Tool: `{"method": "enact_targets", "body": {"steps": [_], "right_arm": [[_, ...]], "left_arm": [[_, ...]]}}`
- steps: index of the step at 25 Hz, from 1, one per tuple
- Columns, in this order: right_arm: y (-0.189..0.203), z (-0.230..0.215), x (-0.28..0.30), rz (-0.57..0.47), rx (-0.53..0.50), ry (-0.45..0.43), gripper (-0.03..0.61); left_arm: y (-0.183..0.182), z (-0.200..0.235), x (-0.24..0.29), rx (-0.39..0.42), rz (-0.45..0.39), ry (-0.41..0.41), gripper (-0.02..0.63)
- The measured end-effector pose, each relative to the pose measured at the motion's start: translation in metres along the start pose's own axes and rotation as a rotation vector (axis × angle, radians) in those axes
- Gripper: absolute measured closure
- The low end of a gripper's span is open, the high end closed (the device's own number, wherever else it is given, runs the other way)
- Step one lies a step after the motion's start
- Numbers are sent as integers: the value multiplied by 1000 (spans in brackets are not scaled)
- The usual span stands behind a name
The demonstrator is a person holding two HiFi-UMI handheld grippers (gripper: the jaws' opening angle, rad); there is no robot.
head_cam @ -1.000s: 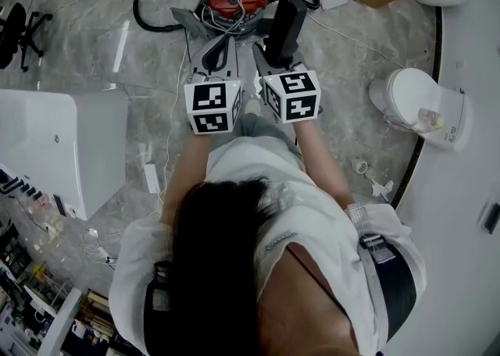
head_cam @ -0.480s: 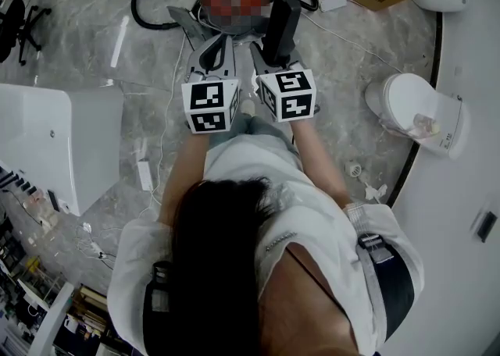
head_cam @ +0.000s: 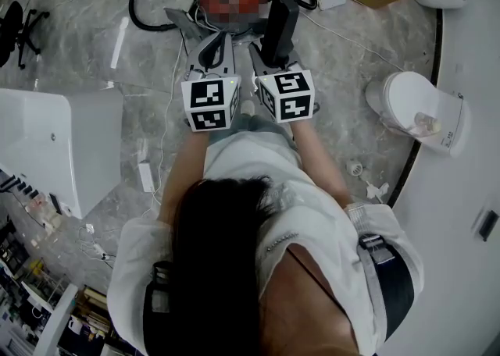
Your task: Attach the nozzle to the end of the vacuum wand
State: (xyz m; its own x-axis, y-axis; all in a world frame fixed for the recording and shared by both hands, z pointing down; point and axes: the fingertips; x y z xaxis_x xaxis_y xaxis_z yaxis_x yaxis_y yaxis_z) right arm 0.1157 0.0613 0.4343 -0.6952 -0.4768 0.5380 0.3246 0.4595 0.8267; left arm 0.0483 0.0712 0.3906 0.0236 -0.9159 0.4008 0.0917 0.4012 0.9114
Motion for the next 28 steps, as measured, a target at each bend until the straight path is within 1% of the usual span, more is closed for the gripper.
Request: {"method": "enact_targets", "body": {"steps": [6,12,14,19,24,28], "right_arm": [[-9,-8,7,-3,-12,5,486],[-21,-17,23,-1,8,9,486],[-22,-17,27,1,16,5,486],[-27,-22,38,12,38,2,486],[-34,-28,55,16,50,13,486],[-39,-33,66,16,52,18,486]], "left_arm": [[-5,4,13,7,-1,8,614],[-14,12,31,0,3,23,614],[-12,14,34,-2,14,18,614],[-14,15,48,9,44,37,614],[-14,26,66,33,73,33,614],[-11,35,77,26,88,34,614]]}}
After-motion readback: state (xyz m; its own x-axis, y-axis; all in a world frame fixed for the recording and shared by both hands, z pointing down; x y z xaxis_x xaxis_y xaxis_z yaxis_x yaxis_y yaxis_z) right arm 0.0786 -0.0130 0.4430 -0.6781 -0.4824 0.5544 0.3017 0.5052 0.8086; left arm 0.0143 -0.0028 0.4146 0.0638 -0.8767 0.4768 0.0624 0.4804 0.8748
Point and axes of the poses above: the fingertips, and each gripper's own axes: x forward along the fingers, z to its left, y out of its underside, and after that the axes turned 2 degrees about z, right-handed
